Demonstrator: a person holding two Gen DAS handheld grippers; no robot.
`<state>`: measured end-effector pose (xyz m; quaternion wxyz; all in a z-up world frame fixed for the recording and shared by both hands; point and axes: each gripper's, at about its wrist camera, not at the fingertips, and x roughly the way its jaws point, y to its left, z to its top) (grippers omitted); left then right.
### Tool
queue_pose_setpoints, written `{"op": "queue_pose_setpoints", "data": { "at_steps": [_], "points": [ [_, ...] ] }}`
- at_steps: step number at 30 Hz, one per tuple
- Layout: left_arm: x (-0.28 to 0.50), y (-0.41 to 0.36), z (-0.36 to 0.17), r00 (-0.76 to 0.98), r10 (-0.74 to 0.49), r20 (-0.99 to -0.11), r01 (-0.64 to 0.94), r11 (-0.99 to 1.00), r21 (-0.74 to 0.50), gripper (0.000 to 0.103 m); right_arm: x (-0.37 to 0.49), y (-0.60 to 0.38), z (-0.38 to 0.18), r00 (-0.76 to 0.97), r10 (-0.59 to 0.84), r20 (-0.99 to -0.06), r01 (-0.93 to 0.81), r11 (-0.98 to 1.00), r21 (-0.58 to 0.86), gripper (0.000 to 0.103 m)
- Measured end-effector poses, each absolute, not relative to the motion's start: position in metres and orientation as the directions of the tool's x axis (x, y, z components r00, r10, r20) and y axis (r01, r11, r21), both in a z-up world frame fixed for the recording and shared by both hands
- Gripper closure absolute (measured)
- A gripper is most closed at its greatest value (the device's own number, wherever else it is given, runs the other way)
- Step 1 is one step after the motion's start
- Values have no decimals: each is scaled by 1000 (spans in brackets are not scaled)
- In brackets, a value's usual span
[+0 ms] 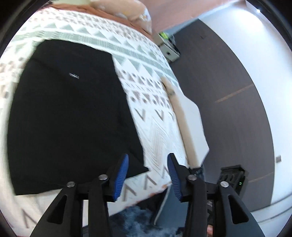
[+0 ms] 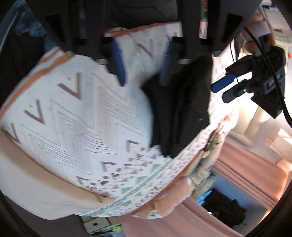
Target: Fold large clothes
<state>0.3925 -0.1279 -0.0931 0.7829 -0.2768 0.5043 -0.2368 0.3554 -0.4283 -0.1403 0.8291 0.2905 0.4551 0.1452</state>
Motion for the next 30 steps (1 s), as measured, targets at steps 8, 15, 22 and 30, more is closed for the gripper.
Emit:
{"op": "queue_pose_setpoints", "data": {
  "at_steps": [8, 15, 22, 30],
  "points": [
    [374, -42, -90, 488, -506, -711, -72, 789, -610, 45, 383, -374, -137, 501, 607, -617, -78, 741, 667, 48],
    [362, 8, -104, 504, -410, -760, -201, 800, -565, 45, 400, -338, -156, 456, 589, -667, -75, 772, 631, 47],
    [344, 40, -113, 517, -397, -759, -264, 769, -582, 42, 413, -313, -155, 466, 522, -714, -100, 833, 544, 81],
    [344, 39, -115, 518, -403, -755, -263, 764, -589, 33, 398, -322, -123, 531, 572, -625, -169, 794, 584, 90]
  ]
}}
